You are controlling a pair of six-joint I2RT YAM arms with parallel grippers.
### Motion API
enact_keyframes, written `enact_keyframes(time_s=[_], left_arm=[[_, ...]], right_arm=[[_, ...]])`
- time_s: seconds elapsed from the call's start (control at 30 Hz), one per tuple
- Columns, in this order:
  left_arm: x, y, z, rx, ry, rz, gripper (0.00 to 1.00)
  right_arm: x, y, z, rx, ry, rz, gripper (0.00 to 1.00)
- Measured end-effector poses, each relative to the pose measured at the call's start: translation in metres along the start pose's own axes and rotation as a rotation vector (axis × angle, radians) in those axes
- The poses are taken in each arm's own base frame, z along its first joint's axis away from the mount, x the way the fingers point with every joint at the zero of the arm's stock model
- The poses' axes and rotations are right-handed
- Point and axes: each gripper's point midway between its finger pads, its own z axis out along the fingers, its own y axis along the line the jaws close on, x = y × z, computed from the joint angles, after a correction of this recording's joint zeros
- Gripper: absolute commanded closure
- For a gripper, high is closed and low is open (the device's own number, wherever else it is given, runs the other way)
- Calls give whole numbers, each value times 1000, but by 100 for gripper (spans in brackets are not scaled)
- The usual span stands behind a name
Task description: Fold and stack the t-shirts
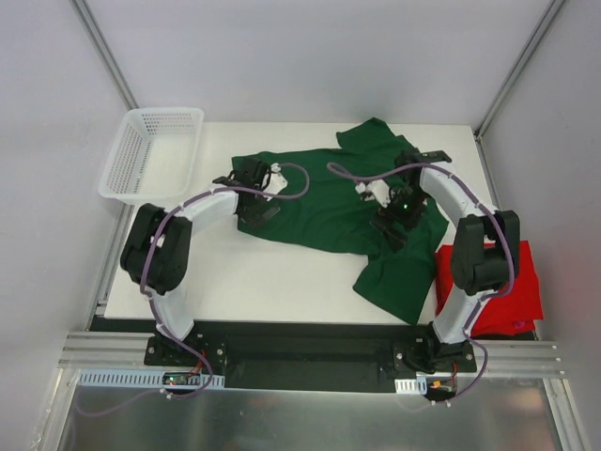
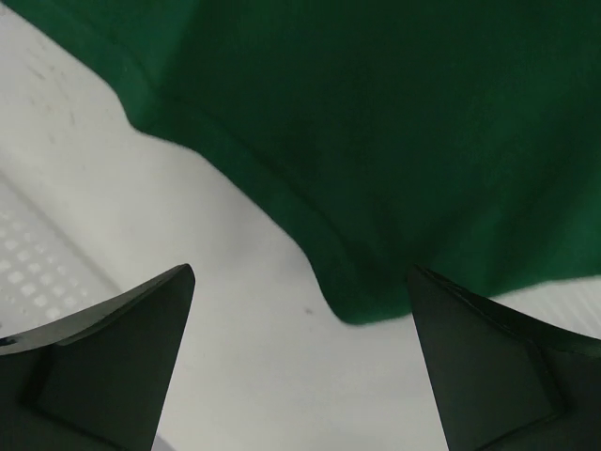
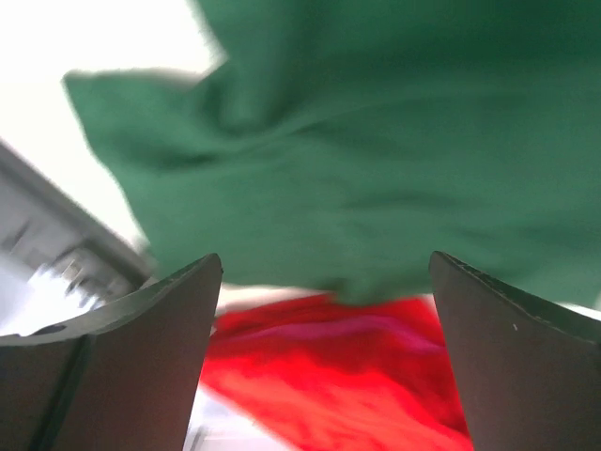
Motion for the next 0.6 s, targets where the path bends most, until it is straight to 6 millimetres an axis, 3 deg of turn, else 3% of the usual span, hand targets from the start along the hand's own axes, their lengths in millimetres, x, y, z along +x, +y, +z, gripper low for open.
enact_keyframes(time_s=[0.1,0.2,0.23,0.37,0.43,0.57,0.6], left_arm=[[-2,3,26,41,20,-27,4],[-13,18,40,46,6,-60,14],[-18,23,43,42,-6,-69,31],[-23,34,59,38,-16,-80,65],[-21,34,63,42,-11,-66,74],[-19,34,66,44,-5,-47,100],[-19,33,66,45,-3,-43,100]], right_arm=[[23,33,19,-117,82,-19,4],[34,51,22,-161,104,-33,4],[35,53,20,-160,101,-36,4],[36,56,13,-129,79,-54,4],[38,56,15,-126,86,-58,4],[42,58,26,-117,120,-81,4],[42,58,29,-115,126,-90,4]])
